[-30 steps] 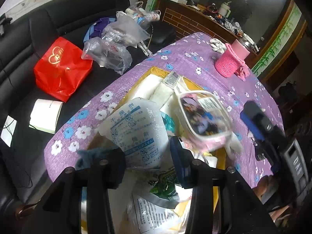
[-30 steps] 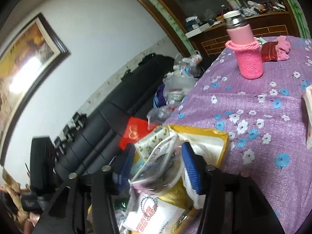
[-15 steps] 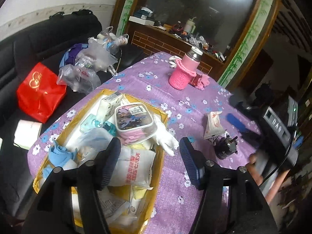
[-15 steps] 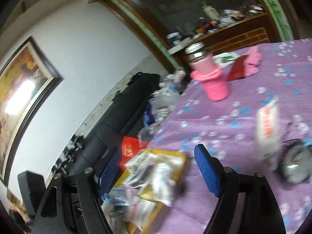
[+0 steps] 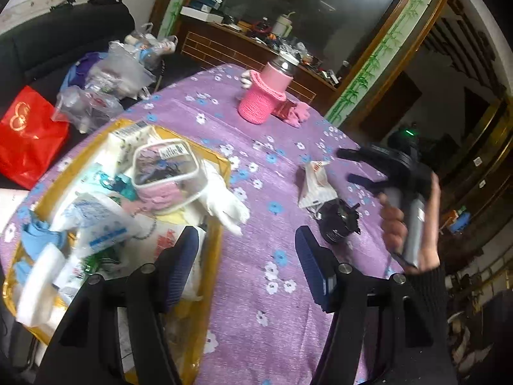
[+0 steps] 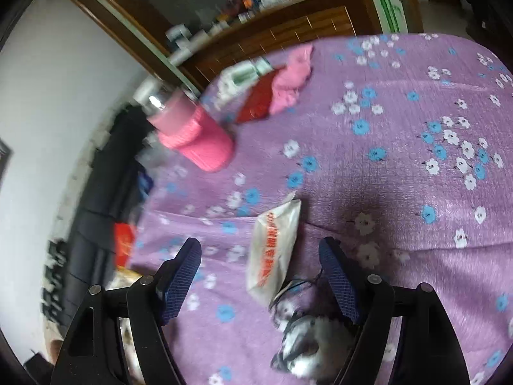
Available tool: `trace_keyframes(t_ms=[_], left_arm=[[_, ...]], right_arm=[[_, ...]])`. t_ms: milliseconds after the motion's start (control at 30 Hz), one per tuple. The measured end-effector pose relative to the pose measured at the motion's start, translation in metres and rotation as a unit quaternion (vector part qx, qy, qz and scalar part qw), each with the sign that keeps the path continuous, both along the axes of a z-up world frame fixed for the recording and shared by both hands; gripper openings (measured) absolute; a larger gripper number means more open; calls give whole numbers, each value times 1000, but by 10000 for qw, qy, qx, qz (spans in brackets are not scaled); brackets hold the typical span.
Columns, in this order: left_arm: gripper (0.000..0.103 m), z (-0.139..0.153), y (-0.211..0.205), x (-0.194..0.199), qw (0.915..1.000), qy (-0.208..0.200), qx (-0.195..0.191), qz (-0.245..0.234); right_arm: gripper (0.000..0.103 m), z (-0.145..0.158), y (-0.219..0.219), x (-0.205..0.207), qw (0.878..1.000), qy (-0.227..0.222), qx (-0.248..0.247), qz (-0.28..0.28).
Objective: Organize soft objects
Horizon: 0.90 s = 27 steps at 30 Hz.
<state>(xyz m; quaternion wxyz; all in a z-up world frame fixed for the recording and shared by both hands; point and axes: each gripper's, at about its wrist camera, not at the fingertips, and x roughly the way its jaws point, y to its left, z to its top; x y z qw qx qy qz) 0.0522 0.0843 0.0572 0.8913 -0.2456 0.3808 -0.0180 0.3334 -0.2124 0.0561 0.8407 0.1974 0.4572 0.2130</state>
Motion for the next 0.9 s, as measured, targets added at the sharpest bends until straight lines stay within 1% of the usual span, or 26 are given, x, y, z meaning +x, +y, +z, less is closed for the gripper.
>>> trace_keyframes(t_ms=[67,133,167,200,233,267,300,333,367,467,533,600,633,767,833,900], left_arm=[[61,-3,1,0,9998,28,-160,-104],[61,-5,2,-1,9994,28,-288,-195],[61,-5,4,-2,9992,16,-334,-210],[61,-4,5,-4,9990,-2,-394,-197],[61,-5,7,-6,9987,-9,-468,-189],[61,-5,8,-7,9985,-1,-508,-205],[61,-5,9,-8,9984,-3,-526,-211],[61,-5,9,-8,9984,-6,-539,-198],[61,-5,9,-10,9983,-1,-557,-176],[61,-6,8,-12,9976,40,-663,-186],[61,-6,6,-15,9975,24,-689,-183],[61,-5,4,-16,9975,25,-691,-158],[61,-5,3,-16,9972,31,-732,-150],[61,-9,-7,-14,9937,95,-1094,-224],[61,-12,-13,-12,9919,135,-1225,-310],[61,-18,-23,-9,9898,190,-1340,-450]], right_arm=[[70,-1,17,14,9990,166,-401,44],[62,-6,33,26,9948,352,-952,-36],[53,-8,38,30,9933,442,-1064,-45],[46,-13,43,34,9923,547,-1112,-52],[44,-18,46,37,9908,690,-1160,-45],[38,-22,50,39,9898,815,-1172,-23],[36,-23,57,39,9888,867,-1216,-5],[33,-23,64,44,9883,845,-1273,5],[16,-18,72,44,9882,689,-1370,57],[9,-8,90,37,9875,338,-1518,239],[9,-4,94,25,9895,156,-1393,345],[9,3,90,-2,9927,-64,-1107,481],[9,8,85,-21,9933,-252,-931,630],[9,11,63,-87,9899,-686,-412,1171],[9,4,46,-115,9883,-723,-83,1344],[9,-8,25,-140,9848,-638,540,1524]])
